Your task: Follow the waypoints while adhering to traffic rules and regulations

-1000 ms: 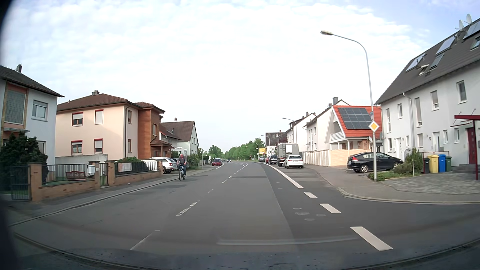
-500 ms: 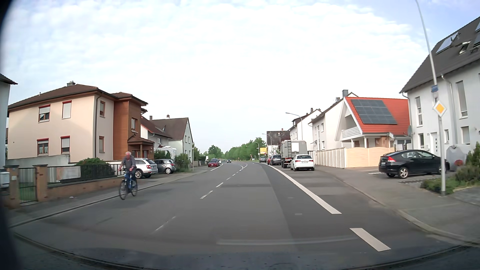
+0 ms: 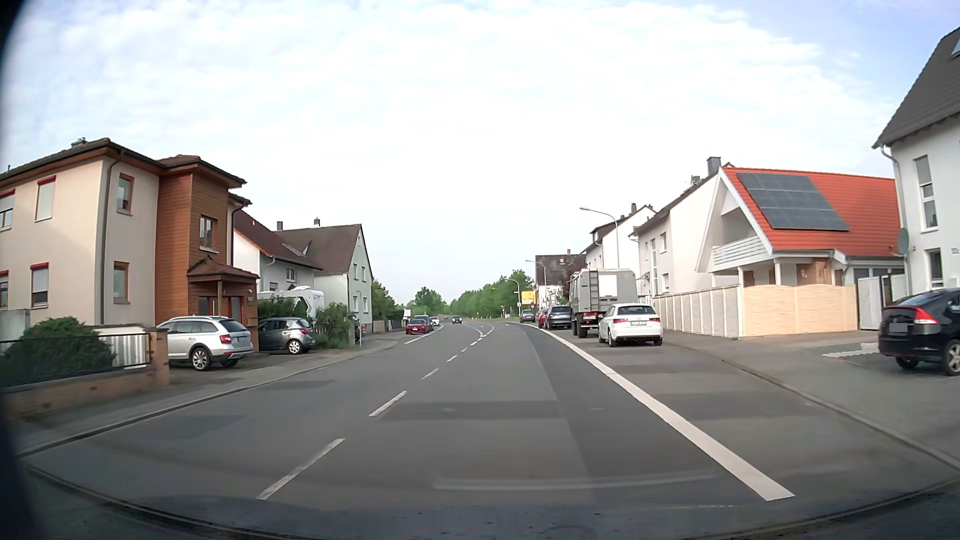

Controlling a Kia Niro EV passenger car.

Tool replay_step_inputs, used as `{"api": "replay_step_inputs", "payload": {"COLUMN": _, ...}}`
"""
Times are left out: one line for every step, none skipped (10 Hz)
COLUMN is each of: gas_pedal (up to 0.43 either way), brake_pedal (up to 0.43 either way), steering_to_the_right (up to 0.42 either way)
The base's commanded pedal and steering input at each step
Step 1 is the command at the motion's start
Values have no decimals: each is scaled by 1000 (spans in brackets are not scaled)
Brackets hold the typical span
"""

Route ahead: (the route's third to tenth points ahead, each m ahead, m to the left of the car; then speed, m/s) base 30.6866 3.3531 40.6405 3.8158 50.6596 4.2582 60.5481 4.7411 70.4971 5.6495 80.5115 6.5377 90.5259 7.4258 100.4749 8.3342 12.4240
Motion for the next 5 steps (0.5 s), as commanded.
{"api": "replay_step_inputs", "payload": {"gas_pedal": 118, "brake_pedal": 0, "steering_to_the_right": -5}}
{"api": "replay_step_inputs", "payload": {"gas_pedal": 118, "brake_pedal": 0, "steering_to_the_right": -5}}
{"api": "replay_step_inputs", "payload": {"gas_pedal": 118, "brake_pedal": 0, "steering_to_the_right": -5}}
{"api": "replay_step_inputs", "payload": {"gas_pedal": 118, "brake_pedal": 0, "steering_to_the_right": -5}}
{"api": "replay_step_inputs", "payload": {"gas_pedal": 118, "brake_pedal": 0, "steering_to_the_right": -5}}
